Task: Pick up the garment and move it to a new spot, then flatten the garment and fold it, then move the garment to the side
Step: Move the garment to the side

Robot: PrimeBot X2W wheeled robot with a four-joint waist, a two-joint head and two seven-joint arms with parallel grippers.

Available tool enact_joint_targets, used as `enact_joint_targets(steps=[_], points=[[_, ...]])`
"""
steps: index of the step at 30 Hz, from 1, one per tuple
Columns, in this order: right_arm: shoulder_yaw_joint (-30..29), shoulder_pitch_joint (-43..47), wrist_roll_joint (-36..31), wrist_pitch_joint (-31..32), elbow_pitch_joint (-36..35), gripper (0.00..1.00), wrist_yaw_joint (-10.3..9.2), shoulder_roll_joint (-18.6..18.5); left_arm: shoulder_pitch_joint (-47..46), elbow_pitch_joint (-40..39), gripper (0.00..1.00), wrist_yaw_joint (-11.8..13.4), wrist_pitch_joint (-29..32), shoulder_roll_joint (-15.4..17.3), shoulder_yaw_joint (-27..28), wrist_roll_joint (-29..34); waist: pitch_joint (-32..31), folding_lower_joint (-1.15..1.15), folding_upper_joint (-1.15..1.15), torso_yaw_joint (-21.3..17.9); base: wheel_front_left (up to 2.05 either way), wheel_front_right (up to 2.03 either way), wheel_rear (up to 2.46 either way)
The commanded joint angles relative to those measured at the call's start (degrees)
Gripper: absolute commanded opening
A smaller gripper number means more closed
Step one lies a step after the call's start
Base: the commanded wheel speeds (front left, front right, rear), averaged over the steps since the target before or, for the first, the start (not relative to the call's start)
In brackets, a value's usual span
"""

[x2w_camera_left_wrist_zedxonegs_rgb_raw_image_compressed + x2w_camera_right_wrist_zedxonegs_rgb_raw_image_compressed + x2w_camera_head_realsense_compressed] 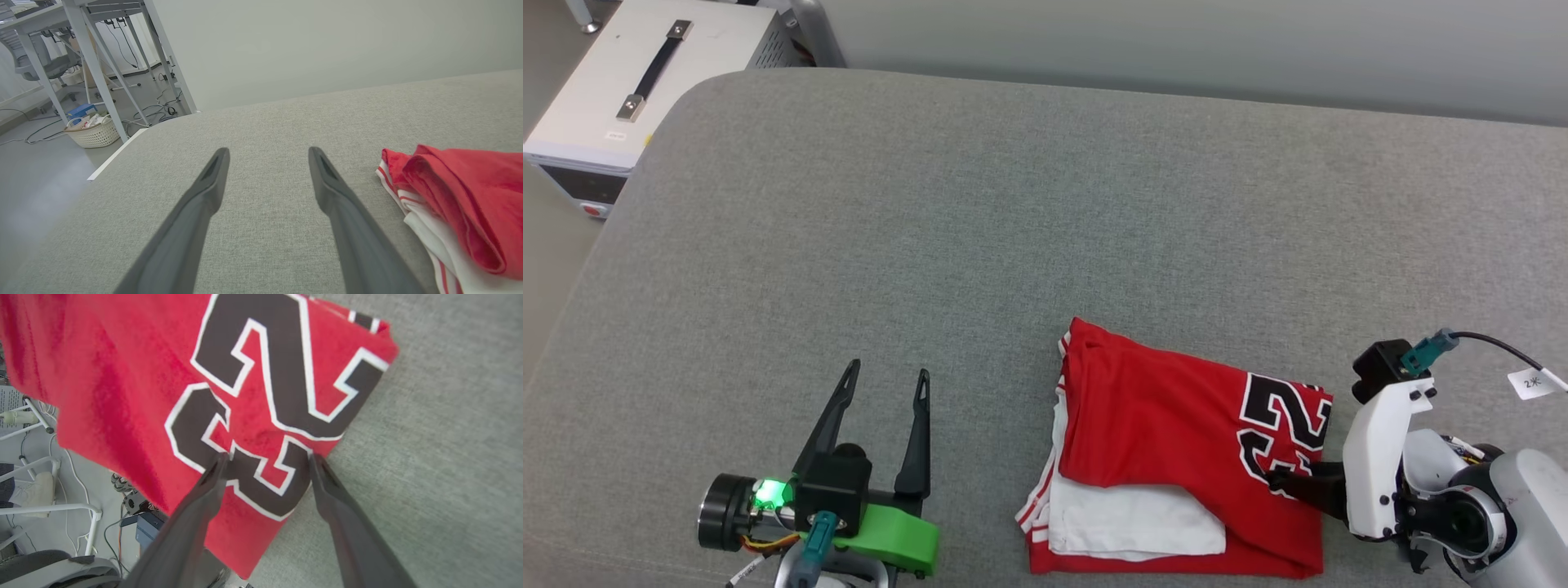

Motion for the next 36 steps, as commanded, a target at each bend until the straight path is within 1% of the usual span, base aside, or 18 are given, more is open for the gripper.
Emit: enact_joint_targets(steps=[1, 4, 7, 12, 13, 14, 24, 28, 32, 36], points=[[0.57, 0.85, -0.11, -0.49, 1.35, 1.00, -0.03, 0.76, -1.25, -0.09, 1.00, -0.13, -0.34, -0.50, 0.03, 0.29, 1.19, 0.00, 0.00, 0.83, 0.00, 0.00, 0.00], [2.10, 1.48, 0.17, -0.77, 3.34, 1.00, -0.03, 1.55, -1.71, -0.02, 1.00, -0.07, -0.34, -0.68, -0.07, 0.36, 1.76, 0.00, 0.00, 1.09, 0.00, 0.00, 0.00], [4.42, 2.27, 0.25, -1.17, 4.01, 1.00, -0.03, 1.32, -2.24, 0.09, 1.00, -0.06, -0.34, -0.71, -0.02, 0.35, 2.14, 0.00, 0.00, 1.23, 0.00, 0.00, 0.00], [5.60, 2.30, 1.07, -3.09, 4.47, 1.00, -0.03, 0.69, -2.37, 0.25, 1.00, 0.05, -0.34, -0.66, 0.28, 0.24, 1.85, 0.00, 0.00, 0.69, 0.00, 0.00, 0.00], [5.91, 2.20, 1.28, -3.53, 4.24, 0.29, -0.03, 0.39, -2.32, 0.32, 1.00, 0.05, -0.34, -0.67, 0.26, 0.26, 1.75, 0.00, 0.00, 0.55, 0.00, 0.00, 0.00], [6.13, 2.09, 1.46, -3.89, 4.04, 0.00, -0.03, 0.14, -2.29, 0.37, 1.00, 0.06, -0.34, -0.70, 0.24, 0.26, 1.67, 0.00, 0.00, 0.45, 0.00, 0.00, 0.00], [6.38, -0.90, 1.97, -9.19, 1.45, 0.00, -0.03, -2.50, -2.01, 0.59, 1.00, 0.16, -0.34, -0.87, 0.15, 0.27, 0.61, 0.00, 0.00, -0.26, 0.00, 0.00, 0.00], [6.62, -3.47, 1.04, -11.60, -0.89, 0.00, -0.03, -4.58, -1.18, 0.53, 1.00, 0.39, -0.34, -0.75, 0.41, 0.24, -0.20, 0.00, 0.00, -1.06, 0.00, 0.00, 0.00], [6.73, -6.52, -0.19, -12.75, -2.77, 0.00, -0.03, -7.38, -0.29, 0.35, 1.00, 0.65, -0.34, -0.63, 0.81, 0.12, -0.76, 0.00, 0.00, -3.12, 0.00, 0.00, 0.00], [7.21, -9.75, -2.13, -13.22, -4.12, 0.00, -0.03, -10.53, 0.14, -0.14, 1.00, 0.95, -0.34, -0.73, 1.43, -0.14, -0.47, 0.00, 0.00, -6.37, 0.00, 0.00, 0.00]])
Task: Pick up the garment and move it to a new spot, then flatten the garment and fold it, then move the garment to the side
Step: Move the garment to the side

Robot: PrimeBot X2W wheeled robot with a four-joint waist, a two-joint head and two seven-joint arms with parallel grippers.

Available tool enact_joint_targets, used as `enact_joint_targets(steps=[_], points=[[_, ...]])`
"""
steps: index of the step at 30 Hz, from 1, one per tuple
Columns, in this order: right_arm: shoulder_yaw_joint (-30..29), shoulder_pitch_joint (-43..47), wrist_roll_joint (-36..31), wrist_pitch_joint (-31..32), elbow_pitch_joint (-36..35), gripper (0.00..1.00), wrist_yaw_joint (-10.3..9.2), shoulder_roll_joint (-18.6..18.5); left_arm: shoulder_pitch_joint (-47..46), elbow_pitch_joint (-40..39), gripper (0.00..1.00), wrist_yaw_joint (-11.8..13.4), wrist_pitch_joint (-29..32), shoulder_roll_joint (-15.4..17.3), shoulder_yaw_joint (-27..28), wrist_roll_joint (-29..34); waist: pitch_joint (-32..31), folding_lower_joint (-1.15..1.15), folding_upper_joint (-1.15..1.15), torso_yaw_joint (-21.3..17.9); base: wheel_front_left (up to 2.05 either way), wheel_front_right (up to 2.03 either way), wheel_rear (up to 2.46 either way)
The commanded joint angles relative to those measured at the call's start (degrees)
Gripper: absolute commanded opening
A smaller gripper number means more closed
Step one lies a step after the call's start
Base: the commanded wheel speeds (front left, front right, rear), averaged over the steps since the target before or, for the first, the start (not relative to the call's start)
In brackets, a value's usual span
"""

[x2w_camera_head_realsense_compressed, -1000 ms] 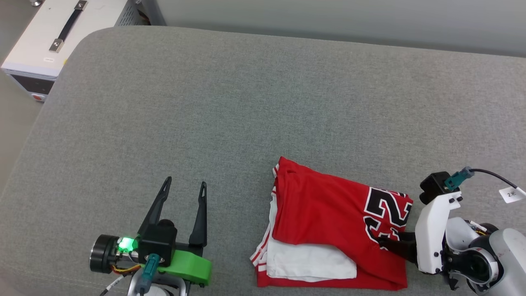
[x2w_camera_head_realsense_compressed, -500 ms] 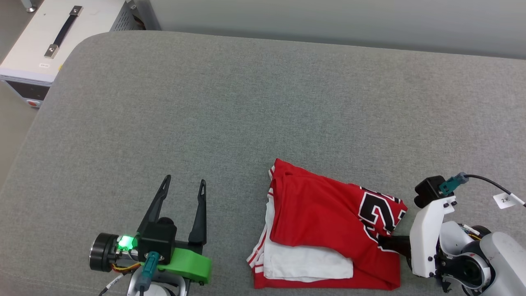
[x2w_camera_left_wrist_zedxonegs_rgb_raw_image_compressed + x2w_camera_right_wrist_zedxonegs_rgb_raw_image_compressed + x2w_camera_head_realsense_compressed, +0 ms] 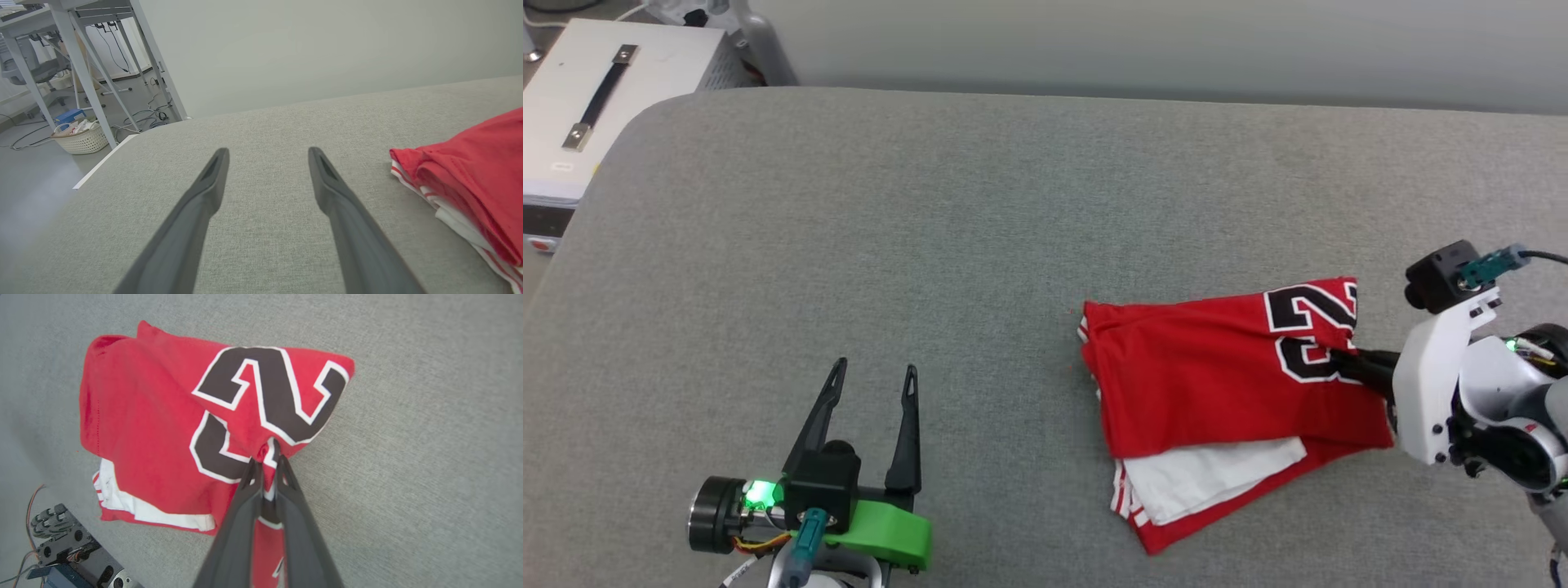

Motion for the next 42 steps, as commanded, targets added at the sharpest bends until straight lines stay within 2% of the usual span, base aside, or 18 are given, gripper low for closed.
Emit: enact_joint_targets(steps=[1, 8, 17, 27, 33, 39, 42], points=[[-0.04, -1.60, -0.71, -0.54, -0.31, 0.00, -0.03, -0.87, 0.29, -0.43, 1.00, 0.42, -0.34, -0.19, 0.29, -0.21, 0.24, 0.00, 0.00, -3.23, 0.00, 0.00, 0.00], [-0.50, -6.57, -2.03, -2.52, 0.45, 0.00, -0.03, -4.53, -0.62, -1.82, 1.00, 0.49, -0.34, -0.14, 1.07, 0.11, 2.72, 0.00, 0.00, -10.77, 0.00, 0.00, 0.00], [-3.92, -11.44, -4.86, -6.26, 3.58, 0.00, -0.03, -8.65, -3.55, -4.61, 1.00, 0.66, -0.34, 1.70, 2.36, 0.97, 9.75, 0.00, 0.00, -16.16, 0.00, 0.00, 0.00], [-9.89, -19.72, -10.43, -9.60, 12.01, 0.00, -0.03, -13.77, -8.87, -9.41, 1.00, 1.88, -0.34, 4.11, 4.66, 1.42, 21.27, 0.00, 0.00, -17.72, 0.00, 0.00, 0.00], [-13.30, -23.64, -13.44, -11.06, 17.92, 0.00, -0.03, -15.44, -10.92, -11.96, 1.00, 2.85, -0.34, 5.22, 5.33, 1.69, 25.53, 0.00, 0.00, -17.61, 0.00, 0.00, 0.00], [-15.61, -26.82, -16.17, -13.30, 24.10, 0.00, -0.03, -15.21, -11.70, -13.01, 1.00, 3.55, -0.34, 5.84, 4.99, 1.88, 27.07, 0.00, 0.00, -16.91, 0.00, 0.00, 0.00], [-17.10, -28.35, -17.00, -15.34, 27.18, 0.00, -0.03, -13.83, -11.70, -13.01, 1.00, 3.86, -0.34, 6.01, 4.71, 1.83, 26.91, 0.00, 0.00, -16.58, 0.00, 0.00, 0.00]])
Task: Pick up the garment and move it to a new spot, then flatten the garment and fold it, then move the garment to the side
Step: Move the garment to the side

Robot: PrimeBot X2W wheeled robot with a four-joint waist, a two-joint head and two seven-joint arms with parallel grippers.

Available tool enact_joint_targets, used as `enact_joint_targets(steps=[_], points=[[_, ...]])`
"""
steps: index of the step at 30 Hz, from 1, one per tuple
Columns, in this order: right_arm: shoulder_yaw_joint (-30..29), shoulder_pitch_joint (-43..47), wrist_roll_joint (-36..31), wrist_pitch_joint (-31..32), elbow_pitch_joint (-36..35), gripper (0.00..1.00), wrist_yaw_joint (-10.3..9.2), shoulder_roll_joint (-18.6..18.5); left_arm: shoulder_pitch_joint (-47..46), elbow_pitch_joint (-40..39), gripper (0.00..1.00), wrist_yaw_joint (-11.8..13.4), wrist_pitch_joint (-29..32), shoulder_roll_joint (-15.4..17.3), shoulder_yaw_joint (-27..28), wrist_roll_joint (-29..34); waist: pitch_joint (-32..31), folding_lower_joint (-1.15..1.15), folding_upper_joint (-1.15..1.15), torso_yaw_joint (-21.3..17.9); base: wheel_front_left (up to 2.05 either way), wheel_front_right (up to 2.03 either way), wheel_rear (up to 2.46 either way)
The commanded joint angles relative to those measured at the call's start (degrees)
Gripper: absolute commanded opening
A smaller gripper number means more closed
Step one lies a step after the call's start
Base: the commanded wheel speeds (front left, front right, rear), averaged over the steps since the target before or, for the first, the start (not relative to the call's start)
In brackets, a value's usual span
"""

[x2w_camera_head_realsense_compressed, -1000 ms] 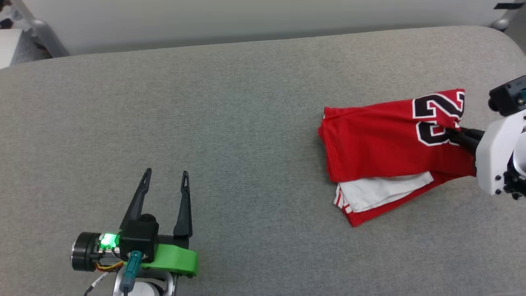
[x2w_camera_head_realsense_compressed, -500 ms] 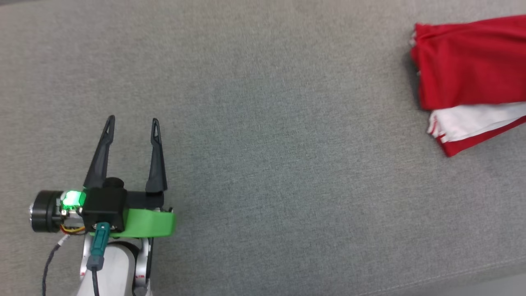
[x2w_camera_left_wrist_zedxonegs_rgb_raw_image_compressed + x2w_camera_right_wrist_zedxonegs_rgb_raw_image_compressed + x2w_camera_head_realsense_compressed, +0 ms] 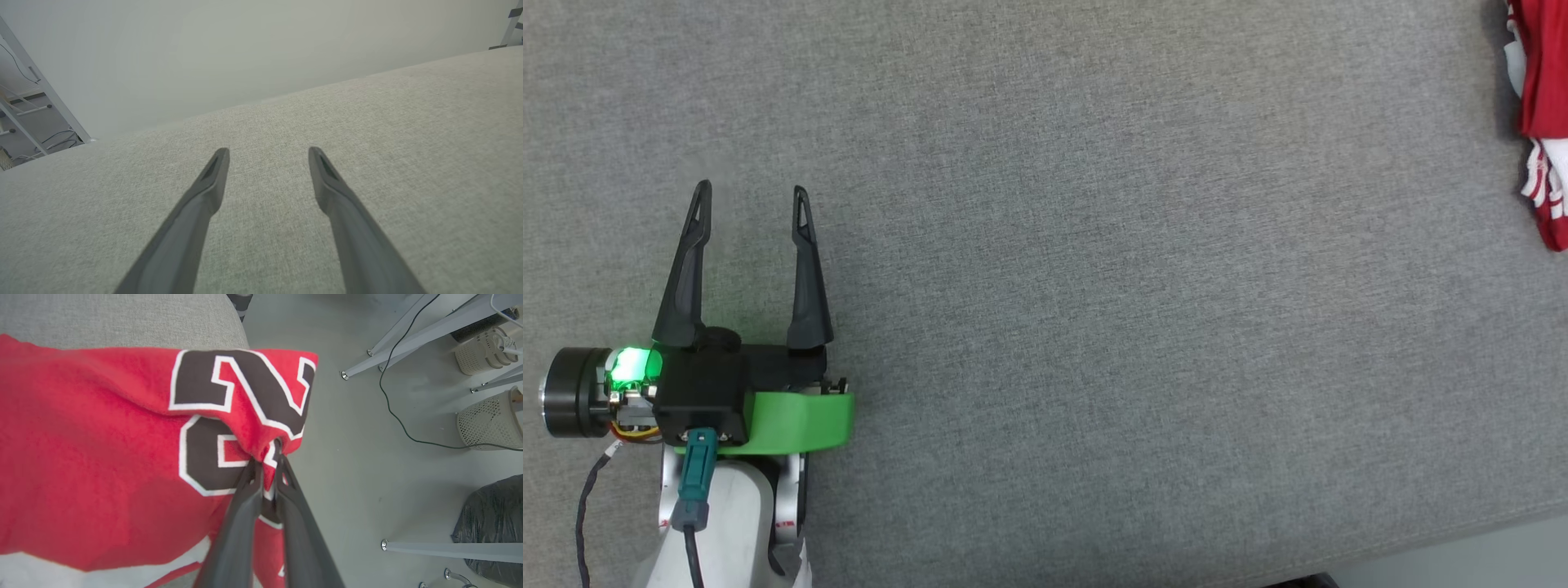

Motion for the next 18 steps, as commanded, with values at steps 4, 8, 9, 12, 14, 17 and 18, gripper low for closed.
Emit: enact_joint_targets(steps=[4, 8, 9, 12, 14, 17, 18], points=[[-0.22, -1.39, -1.53, -1.62, 3.14, 1.00, -0.04, 2.28, -0.46, 0.09, 1.00, 0.98, -0.34, 0.40, -0.49, 0.08, -1.22, -0.01, 0.00, 0.56, 0.00, 0.00, 0.00], [-0.94, -0.96, -3.16, -5.22, 5.22, 1.00, -0.04, 3.12, 0.29, 0.72, 1.00, 1.33, -0.34, 0.12, -1.13, -0.24, -3.70, -0.01, 0.00, 0.98, 0.00, 0.00, 0.00], [-0.96, -0.54, -3.58, -6.42, 5.38, 1.00, -0.04, 3.13, 0.48, 0.89, 1.00, 1.38, -0.34, 0.01, -1.36, -0.31, -4.58, -0.01, 0.00, 1.21, 0.00, 0.00, 0.00], [-1.33, 1.02, -3.80, -10.29, 4.89, 1.00, -0.04, 3.89, 1.33, 1.48, 1.00, 1.69, -0.34, -0.45, -1.84, -0.59, -7.41, -0.01, 0.00, 1.67, 0.00, 0.00, 0.00], [-1.69, 2.18, -4.47, -13.61, 3.78, 1.00, -0.04, 4.13, 2.14, 1.93, 1.00, 1.87, -0.34, -0.79, -2.08, -0.83, -9.38, -0.01, 0.00, 2.05, 0.00, 0.00, 0.00], [-2.79, 4.02, -5.36, -18.88, 1.46, 1.00, -0.04, 5.45, 3.61, 2.61, 1.00, 2.04, -0.34, -1.21, -2.35, -1.16, -12.30, -0.01, 0.00, 2.64, 0.00, 0.00, 0.00], [-2.94, 4.88, -6.15, -20.57, 0.20, 1.00, -0.04, 6.19, 4.20, 2.86, 1.00, 2.15, -0.34, -1.37, -2.30, -1.33, -13.27, -0.01, 0.00, 2.80, 0.00, 0.00, 0.00]])
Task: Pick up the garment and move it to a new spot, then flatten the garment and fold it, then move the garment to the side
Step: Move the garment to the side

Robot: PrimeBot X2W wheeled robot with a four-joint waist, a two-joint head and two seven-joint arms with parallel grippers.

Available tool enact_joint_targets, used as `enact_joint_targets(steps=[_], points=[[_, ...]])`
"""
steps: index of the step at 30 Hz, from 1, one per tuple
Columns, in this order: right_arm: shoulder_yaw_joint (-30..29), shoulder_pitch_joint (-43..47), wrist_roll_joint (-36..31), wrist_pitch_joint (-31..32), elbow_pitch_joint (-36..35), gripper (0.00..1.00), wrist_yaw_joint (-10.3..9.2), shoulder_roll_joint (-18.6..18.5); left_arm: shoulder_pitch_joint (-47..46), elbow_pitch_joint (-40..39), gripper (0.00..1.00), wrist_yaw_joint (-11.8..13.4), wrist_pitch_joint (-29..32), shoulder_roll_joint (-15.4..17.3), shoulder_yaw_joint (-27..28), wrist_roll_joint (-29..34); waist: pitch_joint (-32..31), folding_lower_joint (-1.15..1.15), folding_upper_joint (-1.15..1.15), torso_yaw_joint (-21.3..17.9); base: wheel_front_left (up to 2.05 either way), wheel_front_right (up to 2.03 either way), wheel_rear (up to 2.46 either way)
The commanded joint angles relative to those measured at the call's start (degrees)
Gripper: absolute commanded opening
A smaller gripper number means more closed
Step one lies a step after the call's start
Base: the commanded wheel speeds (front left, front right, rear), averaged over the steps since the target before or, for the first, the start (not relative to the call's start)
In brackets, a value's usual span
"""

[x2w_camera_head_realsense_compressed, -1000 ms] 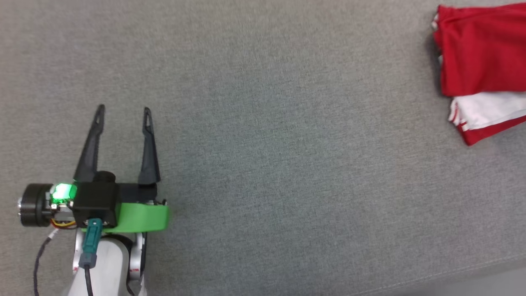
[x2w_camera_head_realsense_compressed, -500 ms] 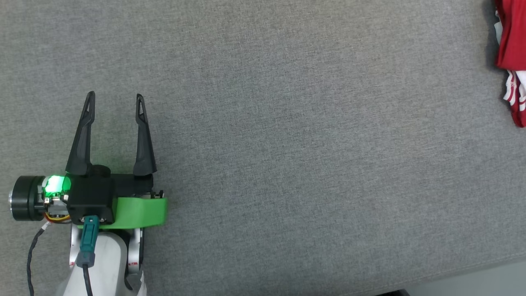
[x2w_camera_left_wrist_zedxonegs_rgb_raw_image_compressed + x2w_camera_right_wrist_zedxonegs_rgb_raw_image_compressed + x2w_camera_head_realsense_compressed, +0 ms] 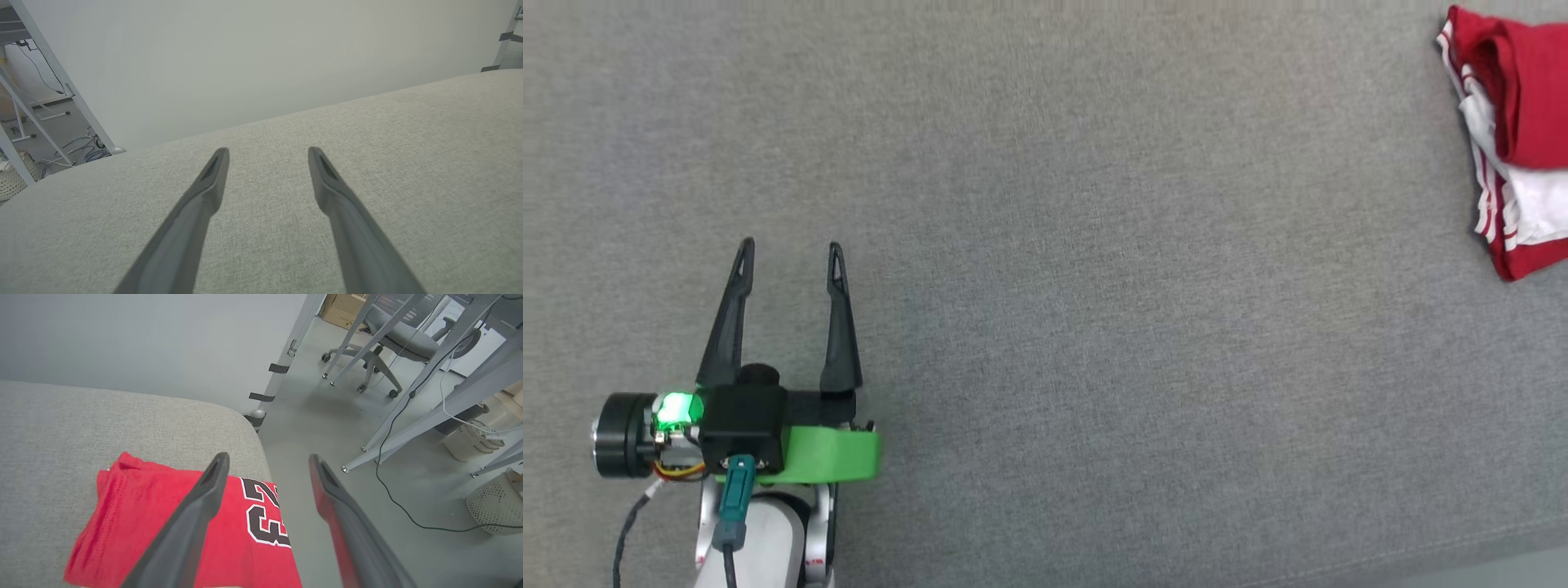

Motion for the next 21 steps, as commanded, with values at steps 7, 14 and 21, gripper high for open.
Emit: enact_joint_targets(steps=[7, 14, 21], points=[[-3.68, 8.24, -5.50, -10.26, -10.14, 1.00, -0.04, 8.16, 3.81, 1.49, 1.00, 0.32, -0.34, -0.87, 0.41, -1.16, -10.00, 0.00, 0.00, 3.51, 0.00, 0.00, 0.00], [-5.52, 17.16, -11.40, -15.68, -20.42, 1.00, -0.04, 18.10, 5.88, 2.97, 1.00, -0.60, -0.34, -0.87, 1.18, -1.62, -14.26, 0.00, 0.00, 5.97, 0.00, 0.00, 0.00], [-5.53, 26.60, -16.28, -17.70, -26.76, 1.00, -0.04, 27.72, 6.94, 4.10, 1.00, -1.75, -0.34, -1.09, 2.03, -2.00, -17.47, 0.00, 0.00, 7.91, 0.00, 0.00, 0.00]])
